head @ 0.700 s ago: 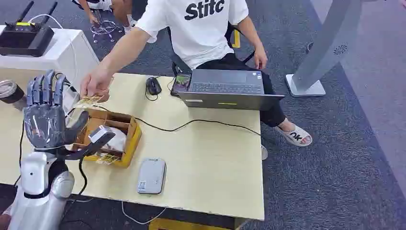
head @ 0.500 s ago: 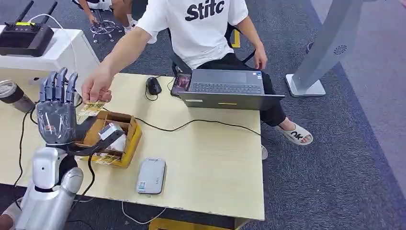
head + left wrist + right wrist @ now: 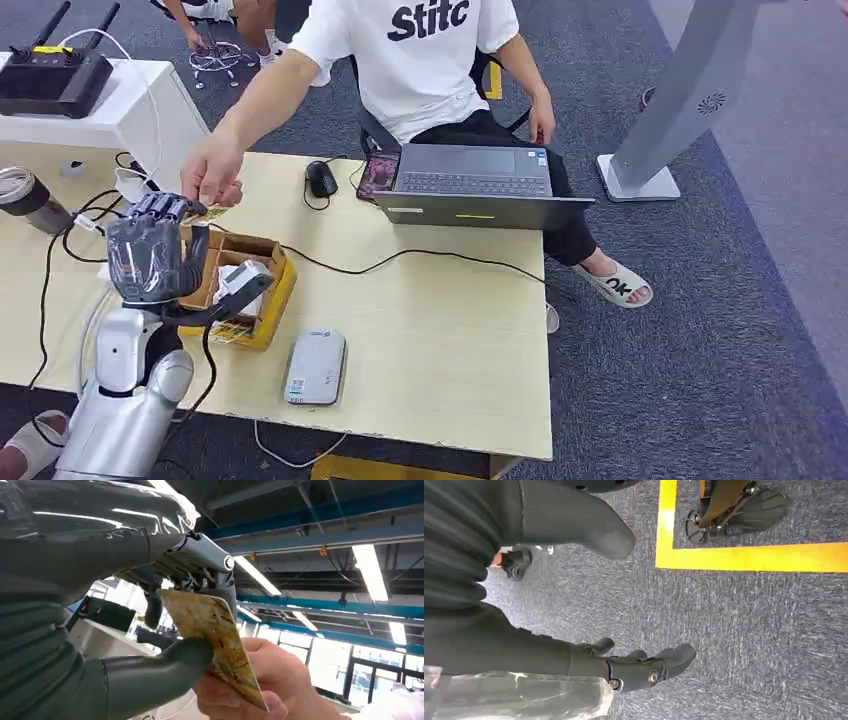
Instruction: Pass the card to the sensor for recognition and then transmit it.
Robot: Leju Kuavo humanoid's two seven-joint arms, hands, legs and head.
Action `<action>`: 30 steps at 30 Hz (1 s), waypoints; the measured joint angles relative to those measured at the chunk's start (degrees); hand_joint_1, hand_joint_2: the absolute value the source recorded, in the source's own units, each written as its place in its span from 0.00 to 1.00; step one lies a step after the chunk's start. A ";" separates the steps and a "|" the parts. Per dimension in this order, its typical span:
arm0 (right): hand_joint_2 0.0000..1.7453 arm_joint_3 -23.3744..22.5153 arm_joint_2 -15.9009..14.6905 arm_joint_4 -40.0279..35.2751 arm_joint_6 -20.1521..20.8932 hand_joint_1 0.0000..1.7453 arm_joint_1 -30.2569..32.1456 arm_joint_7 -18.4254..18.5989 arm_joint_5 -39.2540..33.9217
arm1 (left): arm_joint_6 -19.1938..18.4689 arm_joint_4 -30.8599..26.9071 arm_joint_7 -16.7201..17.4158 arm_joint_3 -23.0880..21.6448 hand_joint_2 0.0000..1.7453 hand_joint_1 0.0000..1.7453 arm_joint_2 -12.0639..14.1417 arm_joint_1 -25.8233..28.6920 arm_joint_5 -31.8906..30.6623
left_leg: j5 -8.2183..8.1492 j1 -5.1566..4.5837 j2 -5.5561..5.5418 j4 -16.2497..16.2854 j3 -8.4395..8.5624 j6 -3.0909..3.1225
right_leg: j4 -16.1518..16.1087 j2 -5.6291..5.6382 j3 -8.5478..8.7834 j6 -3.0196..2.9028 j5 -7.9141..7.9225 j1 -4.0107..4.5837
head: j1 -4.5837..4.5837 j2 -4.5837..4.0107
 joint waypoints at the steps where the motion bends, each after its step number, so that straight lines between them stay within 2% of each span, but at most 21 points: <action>1: 1.00 0.00 0.00 0.00 0.02 0.00 0.01 0.00 0.18 | 0.11 0.09 -0.35 -0.02 1.00 1.00 -0.07 -0.01 0.42 | 0.00 0.00 0.00 0.00 0.00 0.00 | 0.00 0.01 0.00 0.00 0.00 0.00 | 0.02 0.00; 5: 1.00 0.00 0.00 0.02 0.07 0.00 0.00 0.00 0.46 | -0.17 0.11 -1.97 -0.24 1.00 1.00 -0.70 0.07 2.02 | 0.00 0.00 -0.01 0.00 -0.01 0.00 | 0.00 -0.01 0.00 0.00 0.00 0.00 | 0.02 0.00; 9: 1.00 0.00 0.00 0.02 0.09 0.00 0.00 -0.24 0.66 | -2.23 -0.02 -4.42 -1.71 1.00 1.00 -2.17 0.75 4.68 | 0.00 -0.01 -0.02 0.00 0.00 0.00 | 0.00 -0.03 0.02 0.00 0.00 0.00 | 0.00 0.00; 16: 1.00 0.00 0.00 0.02 0.00 0.00 0.00 -0.33 1.33 | -7.37 -2.12 -6.93 -7.00 1.00 1.00 -4.85 3.41 7.65 | -0.01 -0.04 -0.02 0.01 -0.01 0.02 | -0.02 -0.03 0.02 0.01 0.00 -0.04 | 0.00 0.00; 22: 1.00 -0.07 0.00 0.02 -0.09 0.00 0.02 -0.39 1.36 | -12.21 -4.15 -8.05 -12.15 1.00 1.00 -5.92 5.97 9.16 | -0.02 -0.04 -0.01 0.00 -0.01 0.02 | -0.01 -0.02 0.01 0.01 0.00 -0.04 | 0.00 0.00; 25: 1.00 -0.15 0.00 0.02 -0.15 0.00 0.02 -0.35 1.07 | -14.25 -4.37 -7.37 -14.30 1.00 1.00 -6.08 7.50 8.99 | -0.02 -0.04 -0.01 0.00 -0.01 0.02 | -0.01 -0.02 0.00 0.02 -0.01 -0.04 | 0.02 0.00; 30: 1.00 -1.27 0.00 0.04 -0.26 0.00 0.08 -0.35 0.40 | -16.13 -4.39 -1.30 -17.24 1.00 1.00 -5.45 9.49 3.77 | -0.02 -0.03 -0.01 -0.01 -0.01 0.02 | -0.01 -0.02 0.01 0.02 -0.01 -0.03 | 0.02 0.00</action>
